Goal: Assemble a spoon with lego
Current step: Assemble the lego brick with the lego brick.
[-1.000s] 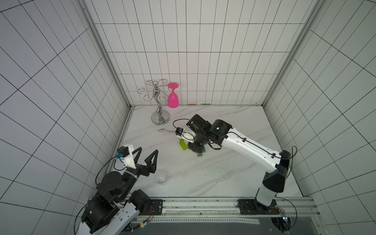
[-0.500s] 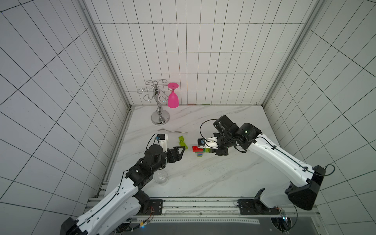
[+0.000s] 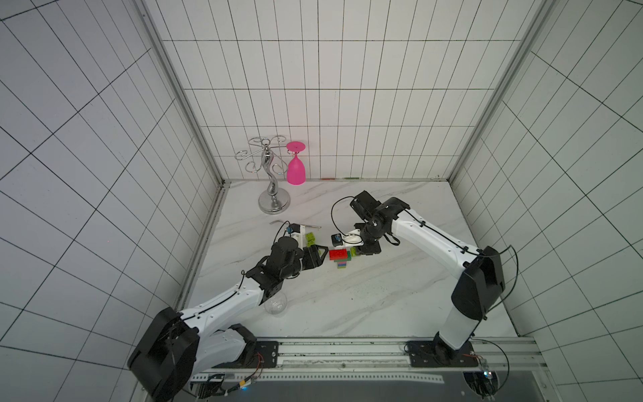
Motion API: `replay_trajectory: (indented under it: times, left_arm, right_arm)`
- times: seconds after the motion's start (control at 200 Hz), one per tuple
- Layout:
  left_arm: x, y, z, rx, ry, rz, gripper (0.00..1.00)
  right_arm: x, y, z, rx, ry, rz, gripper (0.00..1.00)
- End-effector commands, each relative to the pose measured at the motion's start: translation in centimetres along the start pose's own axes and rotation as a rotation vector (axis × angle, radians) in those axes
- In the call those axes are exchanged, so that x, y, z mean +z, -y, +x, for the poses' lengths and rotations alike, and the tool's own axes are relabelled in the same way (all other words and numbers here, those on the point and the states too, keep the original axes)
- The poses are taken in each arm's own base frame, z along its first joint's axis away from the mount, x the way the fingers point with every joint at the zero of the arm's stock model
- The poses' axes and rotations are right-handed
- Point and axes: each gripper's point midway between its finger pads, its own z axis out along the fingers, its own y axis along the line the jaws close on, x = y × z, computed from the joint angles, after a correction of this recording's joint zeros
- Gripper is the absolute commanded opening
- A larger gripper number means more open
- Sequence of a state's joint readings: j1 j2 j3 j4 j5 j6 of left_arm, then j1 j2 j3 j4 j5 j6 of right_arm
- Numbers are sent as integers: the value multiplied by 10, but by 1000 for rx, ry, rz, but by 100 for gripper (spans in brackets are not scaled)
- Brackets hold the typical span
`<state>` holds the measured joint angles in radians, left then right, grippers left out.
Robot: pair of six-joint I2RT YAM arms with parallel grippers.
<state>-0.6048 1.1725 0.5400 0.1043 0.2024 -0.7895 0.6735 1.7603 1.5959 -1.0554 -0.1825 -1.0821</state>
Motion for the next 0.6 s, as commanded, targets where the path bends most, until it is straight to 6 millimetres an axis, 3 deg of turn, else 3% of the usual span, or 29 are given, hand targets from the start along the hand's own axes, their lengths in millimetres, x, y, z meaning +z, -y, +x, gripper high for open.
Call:
replay_trajectory:
  times: [0.0, 0.375, 0.595]
  left_arm:
    - [7, 15, -4, 27, 16, 62, 59]
    - [27, 4, 11, 18, -35, 61, 52]
    - [28, 5, 14, 27, -43, 74, 47]
  right_arm:
    - [-3, 10, 2, 5, -19, 7, 19]
    - [12, 17, 2, 59, -28, -38, 20]
    - [19, 16, 2, 79, -37, -69, 20]
